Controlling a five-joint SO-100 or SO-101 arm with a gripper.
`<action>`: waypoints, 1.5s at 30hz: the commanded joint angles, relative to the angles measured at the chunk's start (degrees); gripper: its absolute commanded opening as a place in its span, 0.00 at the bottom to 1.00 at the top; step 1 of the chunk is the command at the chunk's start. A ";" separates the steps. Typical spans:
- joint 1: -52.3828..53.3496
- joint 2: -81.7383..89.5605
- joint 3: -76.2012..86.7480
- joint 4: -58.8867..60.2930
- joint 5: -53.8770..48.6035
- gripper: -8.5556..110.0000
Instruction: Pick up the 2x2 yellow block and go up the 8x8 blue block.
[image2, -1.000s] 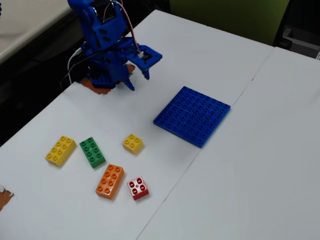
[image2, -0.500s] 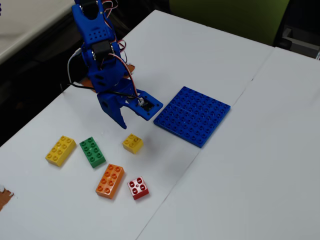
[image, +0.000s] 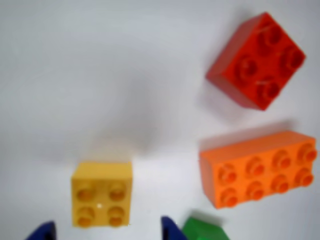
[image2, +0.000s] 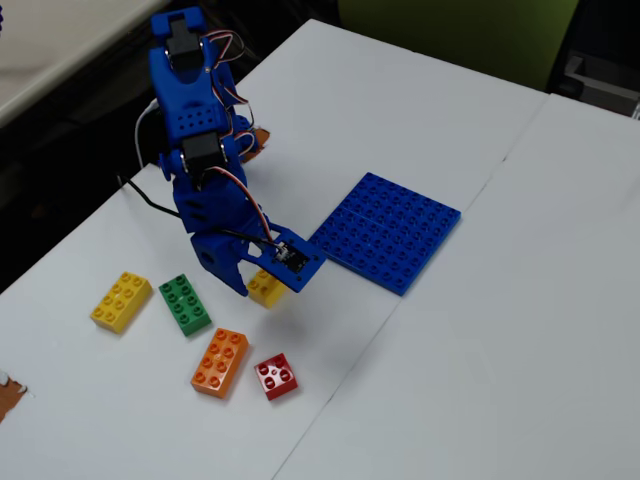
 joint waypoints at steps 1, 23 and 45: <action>0.26 0.00 -0.70 -1.23 -1.05 0.30; -0.26 -2.90 6.06 -5.98 -0.35 0.27; -3.69 9.67 5.62 1.76 8.70 0.07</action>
